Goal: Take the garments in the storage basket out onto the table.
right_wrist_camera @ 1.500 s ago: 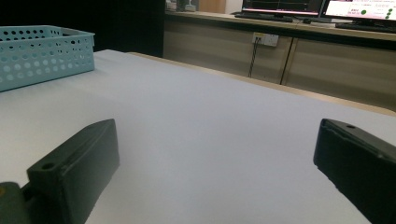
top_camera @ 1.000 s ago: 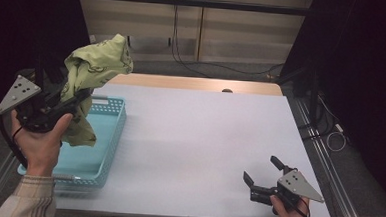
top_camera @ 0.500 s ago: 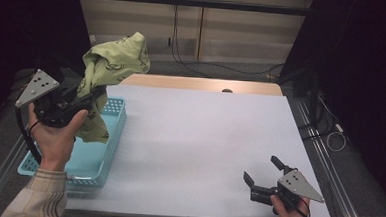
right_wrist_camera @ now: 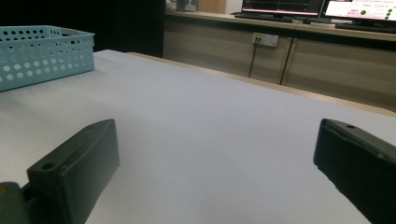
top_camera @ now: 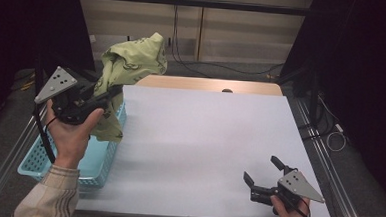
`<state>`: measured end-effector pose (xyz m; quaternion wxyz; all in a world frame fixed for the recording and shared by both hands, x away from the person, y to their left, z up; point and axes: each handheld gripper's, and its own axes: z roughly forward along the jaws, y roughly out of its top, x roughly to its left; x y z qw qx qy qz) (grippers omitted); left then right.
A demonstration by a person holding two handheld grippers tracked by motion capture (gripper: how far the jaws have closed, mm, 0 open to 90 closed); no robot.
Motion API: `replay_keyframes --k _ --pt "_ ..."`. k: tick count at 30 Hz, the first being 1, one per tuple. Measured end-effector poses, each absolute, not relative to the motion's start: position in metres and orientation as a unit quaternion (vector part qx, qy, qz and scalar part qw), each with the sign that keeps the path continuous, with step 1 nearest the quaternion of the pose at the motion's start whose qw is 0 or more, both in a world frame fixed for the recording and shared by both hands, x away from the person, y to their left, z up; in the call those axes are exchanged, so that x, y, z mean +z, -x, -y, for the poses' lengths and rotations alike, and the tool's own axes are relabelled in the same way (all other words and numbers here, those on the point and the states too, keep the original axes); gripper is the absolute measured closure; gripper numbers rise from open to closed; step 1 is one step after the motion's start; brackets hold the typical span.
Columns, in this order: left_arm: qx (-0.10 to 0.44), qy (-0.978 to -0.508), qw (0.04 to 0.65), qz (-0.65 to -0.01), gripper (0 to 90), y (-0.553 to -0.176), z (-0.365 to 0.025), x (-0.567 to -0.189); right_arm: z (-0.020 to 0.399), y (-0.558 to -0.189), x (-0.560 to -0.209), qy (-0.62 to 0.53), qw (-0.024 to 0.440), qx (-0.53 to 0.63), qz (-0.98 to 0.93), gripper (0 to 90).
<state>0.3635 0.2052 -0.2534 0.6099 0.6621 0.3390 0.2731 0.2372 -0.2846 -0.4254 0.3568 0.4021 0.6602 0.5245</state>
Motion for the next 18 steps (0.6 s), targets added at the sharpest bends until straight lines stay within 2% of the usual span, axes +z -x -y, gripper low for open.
replay_keyframes --k 4,18 --pt "0.284 -0.672 0.604 -0.322 63.8 -0.364 -0.198 -0.253 0.284 -0.237 -0.426 -0.403 0.356 0.523 -0.661 0.0" --pt "0.258 -0.693 0.612 -0.281 63.7 -0.37 -0.159 -0.253 0.284 -0.236 -0.425 -0.403 0.356 0.525 -0.66 0.0"
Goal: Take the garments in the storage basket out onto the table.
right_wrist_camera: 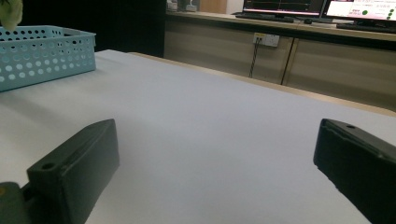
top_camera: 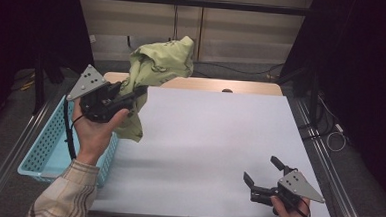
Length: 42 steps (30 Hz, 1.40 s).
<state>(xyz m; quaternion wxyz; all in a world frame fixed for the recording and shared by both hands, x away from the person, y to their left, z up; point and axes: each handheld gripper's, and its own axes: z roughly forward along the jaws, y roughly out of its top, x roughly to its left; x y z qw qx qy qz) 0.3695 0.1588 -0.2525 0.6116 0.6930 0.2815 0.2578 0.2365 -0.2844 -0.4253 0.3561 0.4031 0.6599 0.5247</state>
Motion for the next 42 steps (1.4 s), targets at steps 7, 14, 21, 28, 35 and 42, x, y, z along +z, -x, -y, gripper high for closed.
replay_keyframes --k 7,14,21,28,35,42 --pt "0.235 -0.695 0.615 -0.289 63.7 -0.375 -0.14 -0.258 0.285 -0.236 -0.425 -0.399 0.354 0.527 -0.661 0.0" --pt "0.223 -0.695 0.617 -0.293 63.7 -0.379 -0.124 -0.26 0.285 -0.236 -0.425 -0.402 0.356 0.524 -0.661 0.0" --pt "0.216 -0.7 0.617 -0.289 63.7 -0.382 -0.111 -0.26 0.285 -0.236 -0.426 -0.402 0.355 0.525 -0.661 0.0" --pt "0.202 -0.713 0.602 -0.298 63.7 -0.387 -0.1 -0.281 0.285 -0.236 -0.425 -0.401 0.355 0.525 -0.662 0.0" --pt "0.184 -0.724 0.595 -0.295 63.6 -0.39 -0.09 -0.293 0.285 -0.236 -0.426 -0.402 0.356 0.524 -0.661 0.0" --pt "0.169 -0.734 0.591 -0.29 63.6 -0.391 -0.084 -0.299 0.284 -0.236 -0.426 -0.402 0.352 0.525 -0.663 0.0"
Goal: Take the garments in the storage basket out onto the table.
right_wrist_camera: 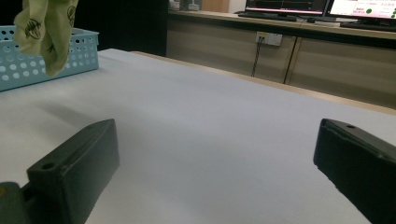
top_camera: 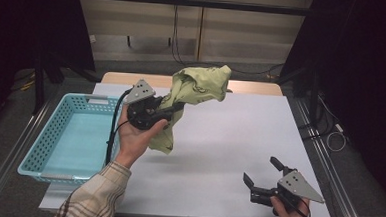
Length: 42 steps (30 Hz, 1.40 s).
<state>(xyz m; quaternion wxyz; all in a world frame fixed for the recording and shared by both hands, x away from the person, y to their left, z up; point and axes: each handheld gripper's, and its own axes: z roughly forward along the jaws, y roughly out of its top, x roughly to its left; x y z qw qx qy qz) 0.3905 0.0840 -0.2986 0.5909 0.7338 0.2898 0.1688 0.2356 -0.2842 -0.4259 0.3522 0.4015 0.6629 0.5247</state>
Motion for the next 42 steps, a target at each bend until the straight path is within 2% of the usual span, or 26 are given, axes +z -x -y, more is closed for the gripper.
replay_keyframes --k 32,42 --pt "0.096 -0.792 0.534 -0.28 62.9 -0.407 -0.05 -0.347 0.285 -0.235 -0.426 -0.4 0.353 0.525 -0.663 0.0" --pt "0.091 -0.808 0.506 -0.289 62.9 -0.417 -0.04 -0.363 0.285 -0.236 -0.426 -0.4 0.352 0.526 -0.663 0.0"
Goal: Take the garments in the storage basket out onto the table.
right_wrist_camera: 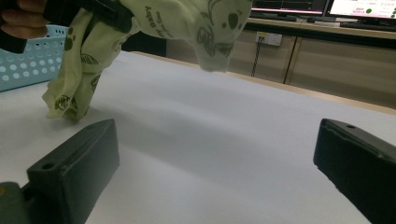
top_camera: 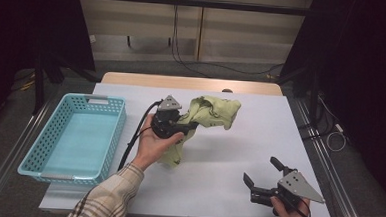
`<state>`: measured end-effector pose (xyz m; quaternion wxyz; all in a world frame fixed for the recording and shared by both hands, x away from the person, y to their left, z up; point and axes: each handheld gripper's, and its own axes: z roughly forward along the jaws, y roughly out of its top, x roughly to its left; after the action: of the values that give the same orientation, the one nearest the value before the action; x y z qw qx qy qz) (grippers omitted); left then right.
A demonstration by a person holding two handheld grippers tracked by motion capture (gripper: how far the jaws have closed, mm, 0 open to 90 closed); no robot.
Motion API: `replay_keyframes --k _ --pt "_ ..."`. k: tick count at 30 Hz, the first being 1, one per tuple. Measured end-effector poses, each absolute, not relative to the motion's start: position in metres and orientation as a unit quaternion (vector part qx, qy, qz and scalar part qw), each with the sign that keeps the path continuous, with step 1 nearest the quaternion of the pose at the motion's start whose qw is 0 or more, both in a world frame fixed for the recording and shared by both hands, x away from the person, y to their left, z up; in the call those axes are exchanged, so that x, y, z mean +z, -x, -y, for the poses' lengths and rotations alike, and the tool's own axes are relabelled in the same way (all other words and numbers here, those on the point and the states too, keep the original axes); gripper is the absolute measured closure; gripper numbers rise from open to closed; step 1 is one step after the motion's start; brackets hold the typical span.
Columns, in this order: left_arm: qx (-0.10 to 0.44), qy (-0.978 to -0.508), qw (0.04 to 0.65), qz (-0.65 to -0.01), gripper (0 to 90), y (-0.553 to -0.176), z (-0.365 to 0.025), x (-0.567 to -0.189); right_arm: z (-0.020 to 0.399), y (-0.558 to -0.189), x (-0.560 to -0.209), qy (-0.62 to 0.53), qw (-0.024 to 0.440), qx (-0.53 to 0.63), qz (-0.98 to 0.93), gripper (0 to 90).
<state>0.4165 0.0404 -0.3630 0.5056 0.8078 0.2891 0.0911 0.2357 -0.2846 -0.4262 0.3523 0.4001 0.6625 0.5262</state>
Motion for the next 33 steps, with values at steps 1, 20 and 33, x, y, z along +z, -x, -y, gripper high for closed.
replay_keyframes --k 1,20,33 --pt "0.09 -0.811 0.501 -0.286 62.9 -0.418 -0.04 -0.364 0.285 -0.236 -0.426 -0.4 0.352 0.526 -0.663 0.0" --pt "0.062 -0.84 0.45 -0.297 62.2 -0.43 -0.015 -0.402 0.284 -0.237 -0.427 -0.404 0.347 0.527 -0.663 0.0" --pt "0.036 -0.867 0.402 -0.293 59.1 -0.433 0.009 -0.43 0.284 -0.238 -0.428 -0.404 0.343 0.529 -0.662 0.0"
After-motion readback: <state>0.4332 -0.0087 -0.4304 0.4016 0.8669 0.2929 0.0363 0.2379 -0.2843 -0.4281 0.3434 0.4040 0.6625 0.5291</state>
